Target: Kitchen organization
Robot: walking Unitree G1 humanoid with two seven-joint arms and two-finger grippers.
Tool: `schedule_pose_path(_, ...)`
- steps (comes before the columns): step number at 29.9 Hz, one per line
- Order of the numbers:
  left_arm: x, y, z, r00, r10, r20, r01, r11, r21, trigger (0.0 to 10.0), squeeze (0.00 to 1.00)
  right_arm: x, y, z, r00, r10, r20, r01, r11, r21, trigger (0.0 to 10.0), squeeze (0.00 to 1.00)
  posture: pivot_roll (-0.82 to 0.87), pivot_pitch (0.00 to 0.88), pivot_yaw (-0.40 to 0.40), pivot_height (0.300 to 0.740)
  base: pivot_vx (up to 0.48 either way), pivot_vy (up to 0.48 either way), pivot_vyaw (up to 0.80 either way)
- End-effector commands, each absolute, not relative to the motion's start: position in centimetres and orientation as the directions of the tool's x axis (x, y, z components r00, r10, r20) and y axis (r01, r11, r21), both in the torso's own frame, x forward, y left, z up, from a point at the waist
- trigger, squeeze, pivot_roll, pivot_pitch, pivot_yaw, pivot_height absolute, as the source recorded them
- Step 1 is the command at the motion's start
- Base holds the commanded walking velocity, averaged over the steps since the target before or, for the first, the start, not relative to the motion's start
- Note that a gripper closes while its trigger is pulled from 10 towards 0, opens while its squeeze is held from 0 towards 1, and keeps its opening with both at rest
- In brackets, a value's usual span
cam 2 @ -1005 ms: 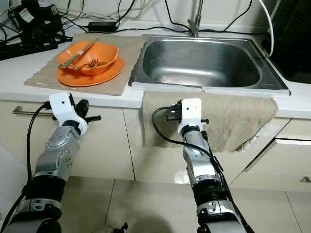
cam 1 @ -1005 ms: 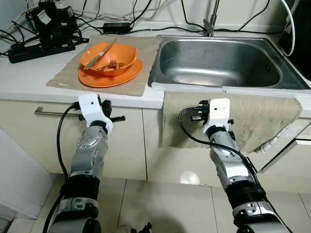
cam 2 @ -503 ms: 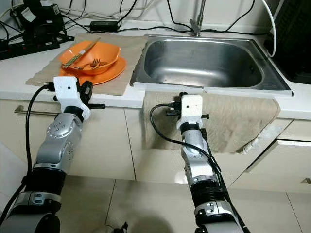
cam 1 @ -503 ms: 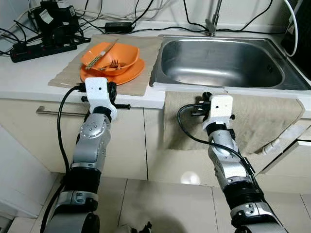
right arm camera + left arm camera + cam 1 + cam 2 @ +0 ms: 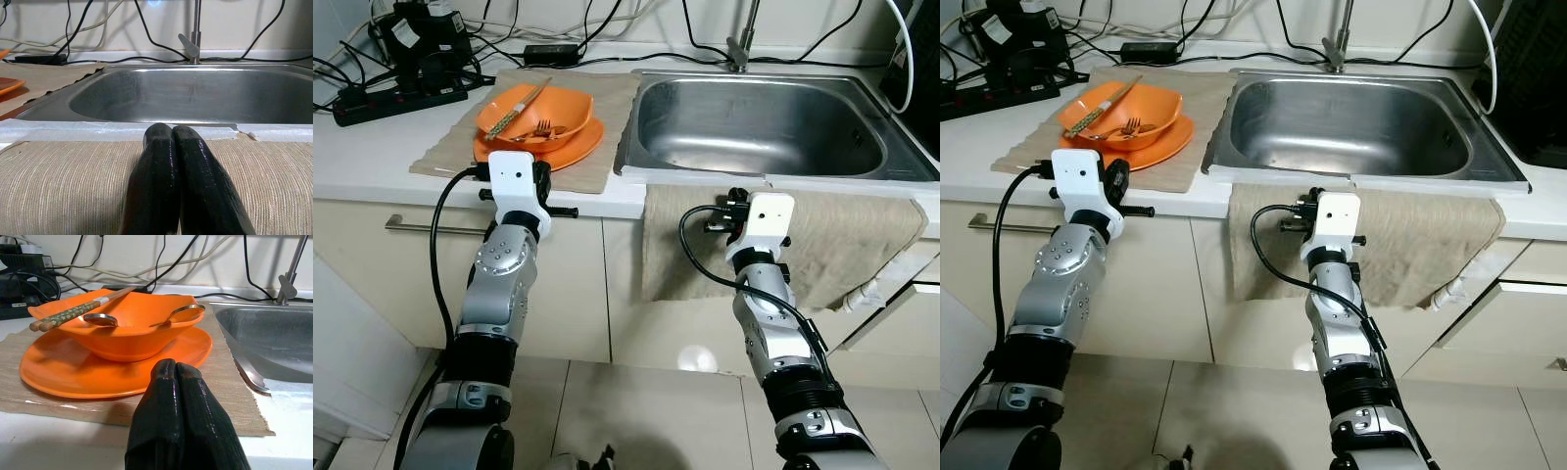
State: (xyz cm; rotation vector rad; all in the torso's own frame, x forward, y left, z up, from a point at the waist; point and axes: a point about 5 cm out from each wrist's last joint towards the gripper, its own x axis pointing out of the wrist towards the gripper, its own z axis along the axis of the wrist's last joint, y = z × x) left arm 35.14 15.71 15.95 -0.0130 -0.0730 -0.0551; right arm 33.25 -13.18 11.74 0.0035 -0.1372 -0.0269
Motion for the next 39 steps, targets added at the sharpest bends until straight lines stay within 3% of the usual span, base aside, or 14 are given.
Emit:
schedule_pose_path(1,35.3,15.5,16.8,0.992,-0.067,0.105,0.068,0.998,-0.009,10.0,0.00,33.3,-13.0,11.8,0.990,-0.021,0.136,0.023,1.000,-0.009,10.0,0.00,-0.01,0.000,0.052,0.740,0.345,0.000,0.00)
schedule_pose_path(6,34.9,14.9,18.6,0.977,-0.096,0.189,0.096,0.995,0.009,10.0,0.00,33.2,-12.7,13.5,0.973,-0.002,0.233,0.020,0.997,-0.074,10.0,0.00,0.00,0.000,0.049,0.740,0.390,0.000,0.00)
schedule_pose_path(16,35.0,14.2,21.7,0.951,-0.125,0.283,0.126,0.992,0.014,10.0,0.00,33.5,-12.7,16.2,0.940,-0.019,0.341,0.044,0.997,-0.066,10.0,0.00,0.00,0.000,0.056,0.740,0.447,0.000,0.00)
schedule_pose_path(29,34.6,13.0,23.7,0.922,-0.155,0.356,0.154,0.988,0.032,10.0,0.00,33.5,-12.7,16.6,0.935,-0.020,0.353,0.047,0.997,-0.068,10.0,0.00,0.00,0.000,0.051,0.740,0.448,0.000,0.00)
schedule_pose_path(39,34.5,13.4,23.8,0.933,-0.118,0.341,0.112,0.993,0.038,10.0,0.00,33.4,-12.2,16.2,0.942,-0.005,0.335,0.030,0.997,-0.069,10.0,0.00,0.01,0.000,0.047,0.740,0.000,0.000,0.00)
